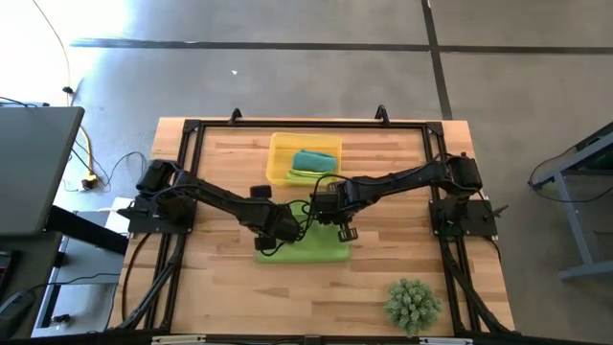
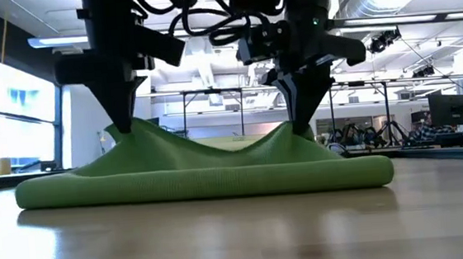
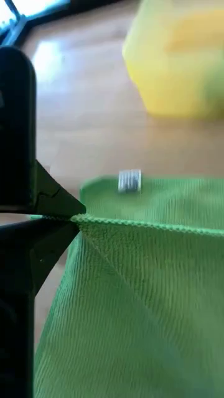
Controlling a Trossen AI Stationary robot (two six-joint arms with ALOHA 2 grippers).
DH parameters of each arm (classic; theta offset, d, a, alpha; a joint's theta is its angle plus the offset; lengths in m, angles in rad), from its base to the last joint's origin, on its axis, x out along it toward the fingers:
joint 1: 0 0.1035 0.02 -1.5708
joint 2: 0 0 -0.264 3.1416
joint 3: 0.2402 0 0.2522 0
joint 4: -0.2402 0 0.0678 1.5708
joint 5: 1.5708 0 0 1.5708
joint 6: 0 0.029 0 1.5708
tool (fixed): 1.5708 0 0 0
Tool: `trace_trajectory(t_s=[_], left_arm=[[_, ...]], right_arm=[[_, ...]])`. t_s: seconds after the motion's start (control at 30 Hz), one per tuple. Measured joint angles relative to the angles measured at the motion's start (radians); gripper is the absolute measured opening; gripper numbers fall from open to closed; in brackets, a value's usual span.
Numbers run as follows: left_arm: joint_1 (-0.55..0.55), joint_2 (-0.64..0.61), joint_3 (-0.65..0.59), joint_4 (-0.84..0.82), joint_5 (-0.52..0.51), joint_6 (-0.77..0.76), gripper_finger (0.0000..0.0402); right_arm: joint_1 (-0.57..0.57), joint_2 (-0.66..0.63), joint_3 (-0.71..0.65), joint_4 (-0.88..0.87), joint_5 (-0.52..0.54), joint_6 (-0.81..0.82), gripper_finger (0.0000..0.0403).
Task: Roll microfiber towels into tight, uniform cylinder then place into a basket
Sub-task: Roll the green microfiber towel
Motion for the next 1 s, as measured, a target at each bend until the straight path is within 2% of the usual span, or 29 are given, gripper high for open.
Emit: trace_trajectory(t_s=[0.13, 0.3, 0.7, 0.8, 1.0], left_arm=[[0.018, 0.000, 0.000, -0.028, -0.058, -0.001, 0.0000], [0.044, 0.000, -0.006, -0.026, -0.062, 0.000, 0.0000], [0.077, -0.001, -0.129, 0.051, -0.074, -0.008, 0.0000], [0.077, -0.001, -0.128, 0.049, -0.089, -0.008, 0.0000], [0.078, -0.001, -0.128, 0.041, -0.113, -0.009, 0.0000]], right_arm=[[-0.020, 0.000, 0.000, -0.009, 0.001, -0.003, 0.0000], [-0.047, 0.000, 0.000, -0.009, 0.002, -0.037, 0.0000], [-0.083, 0.021, 0.000, -0.003, 0.002, -0.135, 0.0002], [-0.084, 0.033, 0.000, 0.000, 0.007, -0.159, 0.0017], [-0.084, 0.047, 0.000, 0.019, 0.122, -0.164, 0.0066]])
